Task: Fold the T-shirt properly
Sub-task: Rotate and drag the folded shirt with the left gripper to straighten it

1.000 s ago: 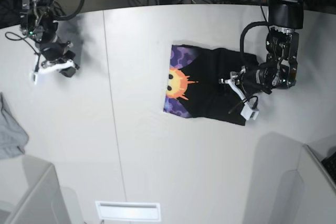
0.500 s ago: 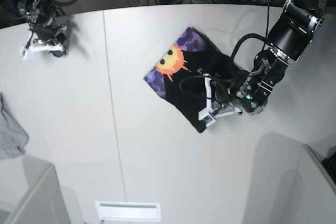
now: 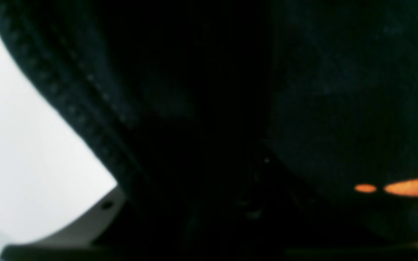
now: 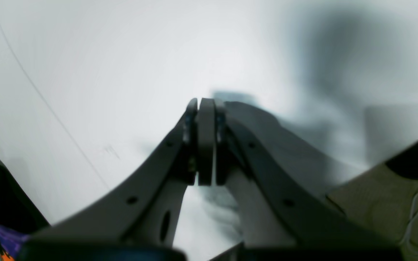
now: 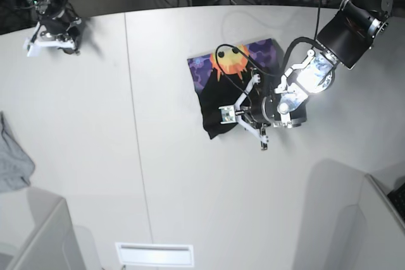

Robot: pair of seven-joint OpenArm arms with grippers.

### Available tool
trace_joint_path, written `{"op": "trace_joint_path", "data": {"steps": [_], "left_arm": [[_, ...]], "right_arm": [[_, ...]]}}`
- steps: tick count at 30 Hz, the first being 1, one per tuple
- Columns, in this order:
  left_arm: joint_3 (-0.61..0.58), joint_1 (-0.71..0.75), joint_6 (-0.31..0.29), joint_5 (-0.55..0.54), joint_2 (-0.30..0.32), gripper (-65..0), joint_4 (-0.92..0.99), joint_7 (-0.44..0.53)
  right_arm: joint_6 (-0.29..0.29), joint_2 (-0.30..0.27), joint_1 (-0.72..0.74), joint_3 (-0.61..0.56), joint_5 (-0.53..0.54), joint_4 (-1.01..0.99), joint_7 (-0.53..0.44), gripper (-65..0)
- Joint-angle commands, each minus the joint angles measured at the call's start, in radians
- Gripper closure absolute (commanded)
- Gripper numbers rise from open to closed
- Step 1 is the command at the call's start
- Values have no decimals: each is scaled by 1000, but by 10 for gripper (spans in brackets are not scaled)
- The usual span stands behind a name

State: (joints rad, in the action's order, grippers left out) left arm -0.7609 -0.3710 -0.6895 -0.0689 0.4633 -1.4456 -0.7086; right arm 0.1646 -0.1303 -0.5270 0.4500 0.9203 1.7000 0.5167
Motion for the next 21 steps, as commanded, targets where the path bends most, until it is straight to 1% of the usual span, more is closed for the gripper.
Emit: {"op": "trace_joint_path", "data": {"steps": [1,4,7,9,13,16,17,19,21], "left_arm": [[-6,2,-9,50,9,0,7,-23],[-81,-12,-9,60,10,0,12,37],[-151,-32,-9,60,12,0,12,66],[-173,-32,-9,60,9,0,12,65],[-171,-29,-9,53,2,0,12,63],[-171,-27,-9,54,-27,0,22,56],[-171,-27,-9,53,-41,0,38,34],[-170,-29,-9,50,-82,0,72,-9],[-170,-27,-9,59,-117,0,88,-24]], "right_arm": [[-10,-7,-3,8,7,21,-14,0],[-10,-4,-3,7,7,19,-14,0],[-10,21,-3,19,7,19,-14,0],[-10,24,-2,42,7,19,-14,0],[-10,24,-3,51,7,19,-13,0],[-10,24,-2,51,7,16,-13,0],[-10,24,1,51,7,16,-13,0],[-10,24,3,51,7,16,-13,0],[-10,24,3,51,7,16,-13,0]]}}
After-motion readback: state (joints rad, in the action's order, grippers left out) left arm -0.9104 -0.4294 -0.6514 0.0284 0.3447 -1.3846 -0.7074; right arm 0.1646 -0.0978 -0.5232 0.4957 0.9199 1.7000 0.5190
